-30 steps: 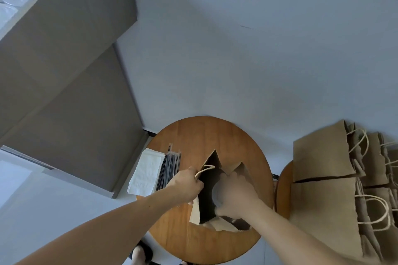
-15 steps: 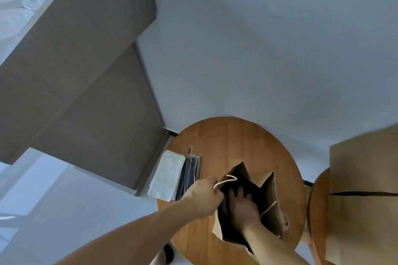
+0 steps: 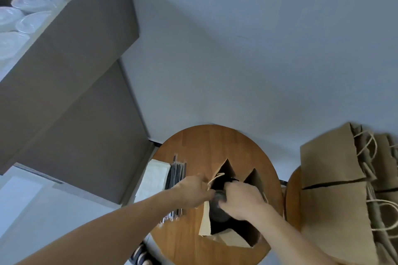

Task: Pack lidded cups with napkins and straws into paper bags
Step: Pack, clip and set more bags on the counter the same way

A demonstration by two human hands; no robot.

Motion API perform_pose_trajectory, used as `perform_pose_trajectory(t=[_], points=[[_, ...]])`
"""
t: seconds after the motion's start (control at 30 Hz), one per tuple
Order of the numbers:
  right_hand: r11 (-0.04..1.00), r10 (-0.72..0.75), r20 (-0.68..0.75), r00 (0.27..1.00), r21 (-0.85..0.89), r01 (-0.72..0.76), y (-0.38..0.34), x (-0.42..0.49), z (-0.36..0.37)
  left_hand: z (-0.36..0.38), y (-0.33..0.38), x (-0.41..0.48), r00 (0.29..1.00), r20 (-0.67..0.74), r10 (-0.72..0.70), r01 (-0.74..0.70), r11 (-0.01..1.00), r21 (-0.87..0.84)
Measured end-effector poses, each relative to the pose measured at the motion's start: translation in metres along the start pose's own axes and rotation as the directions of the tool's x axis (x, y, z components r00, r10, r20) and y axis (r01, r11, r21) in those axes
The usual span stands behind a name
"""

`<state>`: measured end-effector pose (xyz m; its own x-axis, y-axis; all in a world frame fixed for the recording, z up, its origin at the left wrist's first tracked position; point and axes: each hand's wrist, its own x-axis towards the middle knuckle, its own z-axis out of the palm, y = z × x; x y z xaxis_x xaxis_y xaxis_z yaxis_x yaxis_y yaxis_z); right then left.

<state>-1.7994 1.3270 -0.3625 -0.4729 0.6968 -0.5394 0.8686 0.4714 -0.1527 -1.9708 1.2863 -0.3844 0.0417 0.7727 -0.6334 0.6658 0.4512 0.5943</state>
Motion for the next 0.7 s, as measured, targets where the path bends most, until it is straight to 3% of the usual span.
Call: perform_pose_trajectory(t=[0.17,0.27,0.33,0.47,0.6,0.7], points=[[0.994,-0.004,-0.309,0.951,0.106,0.039,0.002,-0.025,-0.083,-0.046,0.002,-0.007,0.966,0.238,0.105,-0.148,0.974,0.173],[0.957,0.051,-0.375,0.926,0.282,0.062,-0.014,-0.012,-0.100,-0.075,-0.008,-0.012,0.983,0.161,0.085,-0.126,0.957,0.260],[0.927,0.056,-0.376,0.925,0.364,0.092,-0.033,0.007,-0.098,-0.092,-0.021,-0.010,0.995,-0.003,0.095,-0.091,0.963,0.254],[0.872,0.029,-0.304,0.952,0.474,0.125,-0.089,0.058,-0.072,-0.118,-0.060,-0.009,0.970,-0.243,-0.014,0.022,0.999,0.030],[0.818,0.079,-0.186,0.979,0.573,0.043,-0.134,0.109,-0.015,-0.126,-0.113,0.004,0.949,-0.258,-0.181,0.155,0.981,-0.119],[0.763,0.181,-0.063,0.981,0.639,-0.100,-0.151,0.147,0.042,-0.123,-0.151,0.020,0.940,-0.236,-0.245,0.211,0.964,-0.160]])
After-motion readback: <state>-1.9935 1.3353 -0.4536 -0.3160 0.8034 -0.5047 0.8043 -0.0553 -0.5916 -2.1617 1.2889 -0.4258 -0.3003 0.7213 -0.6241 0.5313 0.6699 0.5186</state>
